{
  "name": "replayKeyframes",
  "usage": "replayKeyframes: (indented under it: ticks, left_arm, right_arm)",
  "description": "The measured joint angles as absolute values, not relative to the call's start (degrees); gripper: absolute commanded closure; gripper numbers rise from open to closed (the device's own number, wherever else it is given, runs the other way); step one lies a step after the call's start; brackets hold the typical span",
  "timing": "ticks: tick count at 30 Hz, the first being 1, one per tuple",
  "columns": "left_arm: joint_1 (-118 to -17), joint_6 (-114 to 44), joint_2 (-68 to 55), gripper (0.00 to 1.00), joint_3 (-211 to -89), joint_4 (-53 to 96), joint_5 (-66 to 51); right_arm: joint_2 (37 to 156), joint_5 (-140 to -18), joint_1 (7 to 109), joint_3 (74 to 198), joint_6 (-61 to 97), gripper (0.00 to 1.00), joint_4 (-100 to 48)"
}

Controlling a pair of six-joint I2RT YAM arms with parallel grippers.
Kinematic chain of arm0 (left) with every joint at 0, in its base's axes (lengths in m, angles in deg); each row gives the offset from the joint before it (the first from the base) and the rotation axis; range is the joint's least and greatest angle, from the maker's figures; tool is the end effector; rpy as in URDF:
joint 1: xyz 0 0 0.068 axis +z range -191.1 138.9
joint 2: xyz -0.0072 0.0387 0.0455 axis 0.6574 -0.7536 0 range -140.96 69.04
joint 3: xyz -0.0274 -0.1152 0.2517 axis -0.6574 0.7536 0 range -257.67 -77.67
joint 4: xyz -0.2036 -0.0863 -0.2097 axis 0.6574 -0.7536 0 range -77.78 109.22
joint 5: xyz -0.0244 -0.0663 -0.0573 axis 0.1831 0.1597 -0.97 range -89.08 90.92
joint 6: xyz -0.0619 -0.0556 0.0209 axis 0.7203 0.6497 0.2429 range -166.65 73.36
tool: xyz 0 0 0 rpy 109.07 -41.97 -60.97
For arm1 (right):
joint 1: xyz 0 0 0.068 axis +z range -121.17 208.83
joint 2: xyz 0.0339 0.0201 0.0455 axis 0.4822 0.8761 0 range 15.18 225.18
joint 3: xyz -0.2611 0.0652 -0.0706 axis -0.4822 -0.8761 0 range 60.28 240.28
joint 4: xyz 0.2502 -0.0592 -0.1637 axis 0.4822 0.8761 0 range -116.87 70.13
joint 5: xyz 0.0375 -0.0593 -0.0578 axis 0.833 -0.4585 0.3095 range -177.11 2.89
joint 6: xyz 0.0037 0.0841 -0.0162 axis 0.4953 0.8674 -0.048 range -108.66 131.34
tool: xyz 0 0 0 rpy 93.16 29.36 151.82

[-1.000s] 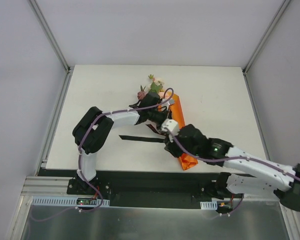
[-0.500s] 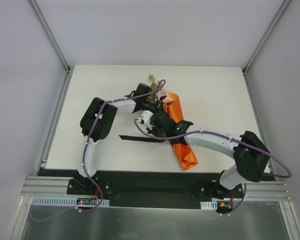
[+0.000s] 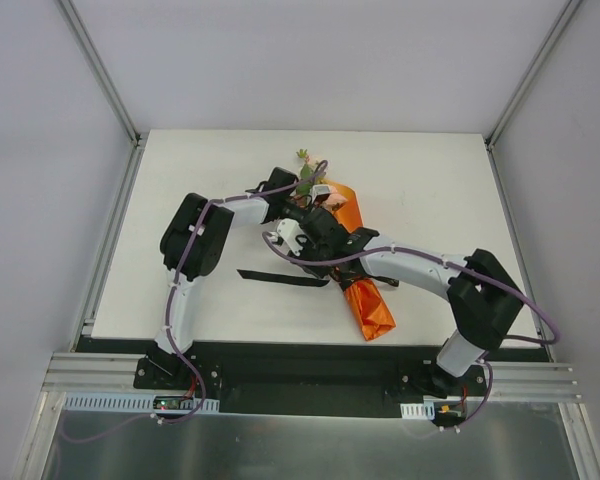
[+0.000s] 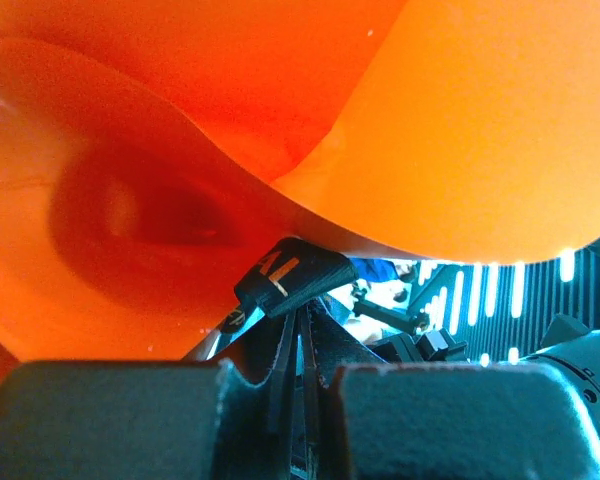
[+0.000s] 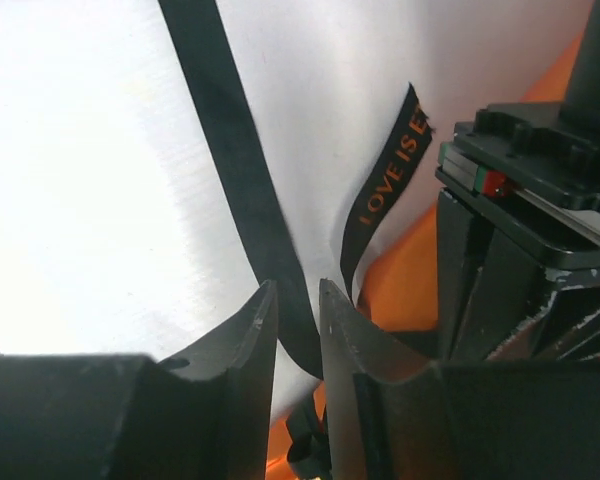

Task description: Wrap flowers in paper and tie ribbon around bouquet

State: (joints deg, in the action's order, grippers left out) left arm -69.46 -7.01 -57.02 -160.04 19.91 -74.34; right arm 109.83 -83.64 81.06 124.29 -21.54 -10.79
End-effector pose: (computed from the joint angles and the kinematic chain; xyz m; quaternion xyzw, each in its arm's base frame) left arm 0.4040 -0.3012 0.1102 -0.1709 -0.7467 0.6408 0.0513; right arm 0.2567 0.3388 0.1768 -0.6366 0.6768 0.0896 0.3587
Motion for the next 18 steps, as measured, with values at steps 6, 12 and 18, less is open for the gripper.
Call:
replayKeyframes:
  ticks: [6, 12, 18]
  left_arm:
    - [-67.9, -8.4, -57.0, 1.0, -160.0, 17.3, -76.1]
    - [-67.3, -9.0, -57.0, 1.0, -159.7, 16.2, -77.1]
    - [-67.3, -9.2, -57.0, 1.0, -159.5, 15.9, -78.1]
  right_arm:
    - [111.5, -80.8, 80.8, 125.5, -22.6, 0.68, -10.9]
    - [114.4, -82.0, 80.8, 125.4, -23.2, 0.65, -11.6]
    - [117.4, -89.2, 81.5, 125.4, -24.3, 0.71, -13.6]
